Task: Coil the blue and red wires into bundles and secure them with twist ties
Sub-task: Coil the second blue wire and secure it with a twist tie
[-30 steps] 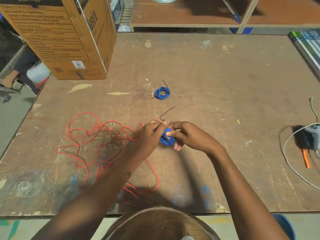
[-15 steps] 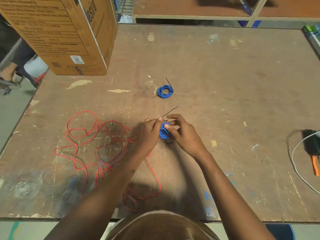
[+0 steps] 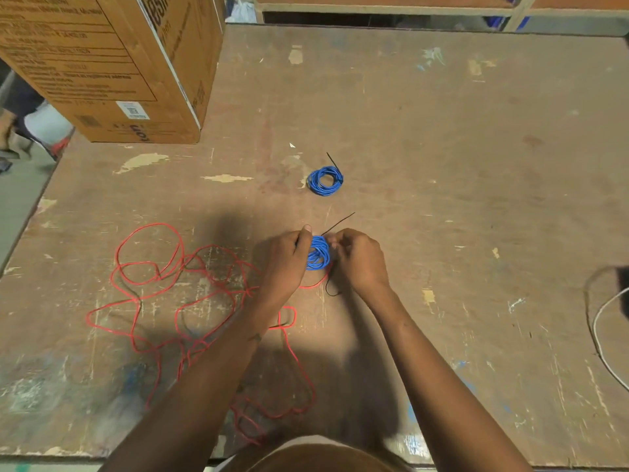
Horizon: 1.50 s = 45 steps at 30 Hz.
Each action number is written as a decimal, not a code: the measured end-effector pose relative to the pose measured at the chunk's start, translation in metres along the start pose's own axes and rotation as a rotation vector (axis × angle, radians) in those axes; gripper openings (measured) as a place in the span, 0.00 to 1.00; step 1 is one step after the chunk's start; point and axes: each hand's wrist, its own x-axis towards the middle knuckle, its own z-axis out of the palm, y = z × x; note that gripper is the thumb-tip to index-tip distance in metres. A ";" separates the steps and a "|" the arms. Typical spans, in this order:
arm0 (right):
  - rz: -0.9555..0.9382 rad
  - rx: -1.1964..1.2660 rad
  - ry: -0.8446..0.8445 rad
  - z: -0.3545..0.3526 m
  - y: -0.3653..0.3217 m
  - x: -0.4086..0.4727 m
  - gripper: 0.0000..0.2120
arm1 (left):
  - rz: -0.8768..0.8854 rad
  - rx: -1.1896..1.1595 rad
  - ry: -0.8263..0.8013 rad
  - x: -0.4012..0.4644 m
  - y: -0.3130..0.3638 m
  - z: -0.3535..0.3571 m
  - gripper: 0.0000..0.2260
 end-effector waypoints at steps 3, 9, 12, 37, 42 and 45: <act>-0.054 -0.147 0.025 0.018 0.002 0.019 0.10 | -0.042 -0.036 0.014 0.009 -0.003 0.002 0.25; -0.193 -0.445 0.087 0.039 0.007 0.042 0.12 | -0.066 -0.037 -0.020 0.021 -0.016 0.004 0.29; -0.187 -0.417 0.116 0.044 0.006 0.048 0.09 | -0.090 -0.097 -0.058 0.020 -0.018 0.003 0.26; -0.052 0.759 0.051 -0.037 -0.034 -0.026 0.04 | -0.119 -0.230 -0.007 -0.010 0.010 -0.013 0.14; -0.118 0.632 -0.111 -0.052 -0.037 -0.056 0.05 | -0.088 -0.178 0.081 -0.024 0.023 -0.016 0.14; -0.135 0.598 -0.147 -0.057 -0.041 -0.070 0.05 | -0.045 -0.182 0.131 -0.037 0.032 -0.017 0.14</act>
